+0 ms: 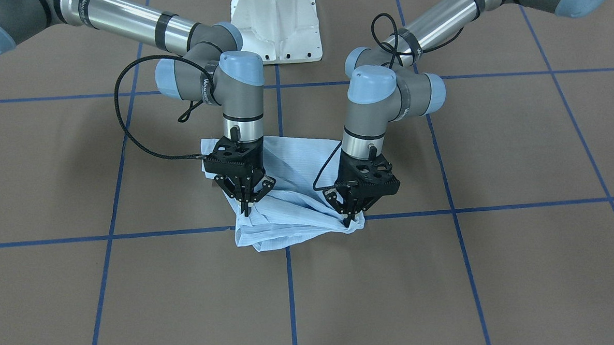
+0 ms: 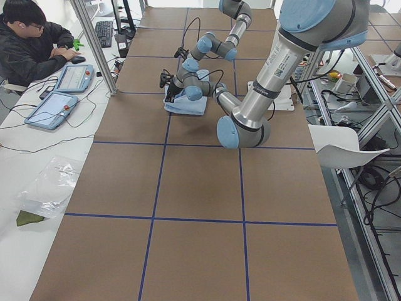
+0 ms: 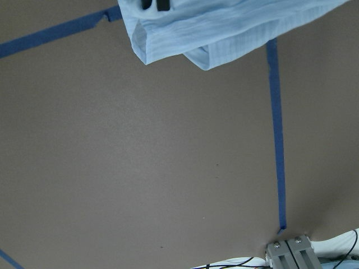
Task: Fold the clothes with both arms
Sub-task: 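Lift the shirt with both grippers and fold it away from the robot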
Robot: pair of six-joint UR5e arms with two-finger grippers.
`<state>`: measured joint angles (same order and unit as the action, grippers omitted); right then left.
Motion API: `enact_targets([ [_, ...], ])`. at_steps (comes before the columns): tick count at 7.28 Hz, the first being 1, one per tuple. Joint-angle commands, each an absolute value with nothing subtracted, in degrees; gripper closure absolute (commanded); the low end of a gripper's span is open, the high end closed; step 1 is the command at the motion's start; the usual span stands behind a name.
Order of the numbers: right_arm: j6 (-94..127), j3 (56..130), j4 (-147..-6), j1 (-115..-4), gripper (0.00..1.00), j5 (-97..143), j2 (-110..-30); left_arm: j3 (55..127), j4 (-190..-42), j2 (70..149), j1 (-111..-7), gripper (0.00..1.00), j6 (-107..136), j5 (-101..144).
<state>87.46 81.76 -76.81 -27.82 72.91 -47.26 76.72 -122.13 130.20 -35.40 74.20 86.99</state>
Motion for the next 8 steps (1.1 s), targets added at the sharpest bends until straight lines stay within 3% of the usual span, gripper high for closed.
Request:
enact_targets([
  [1, 86.0, 81.7, -76.7, -29.6, 1.0, 75.0, -46.5, 75.6, -123.3, 130.3, -36.8, 1.0, 70.7, 87.0],
  [2, 84.7, 81.7, -76.7, -30.4, 0.92, 75.8, -46.5, 75.7, -123.4, 130.3, -37.0, 1.0, 70.6, 87.1],
  [3, 83.9, 81.7, -76.8, -31.3, 0.54, 77.0, -46.5, 75.7, -124.4, 130.3, -37.3, 0.8, 70.6, 87.4],
  [4, 79.5, 81.7, -76.7, -32.2, 0.01, 77.6, -46.4, 75.8, -125.3, 130.3, -38.0, 0.01, 69.5, 87.7],
  [8, 78.2, 81.6, -77.2, -31.7, 0.0, 84.4, -43.5, 86.3, -125.0, 122.5, -43.6, 0.0, 56.5, 99.8],
])
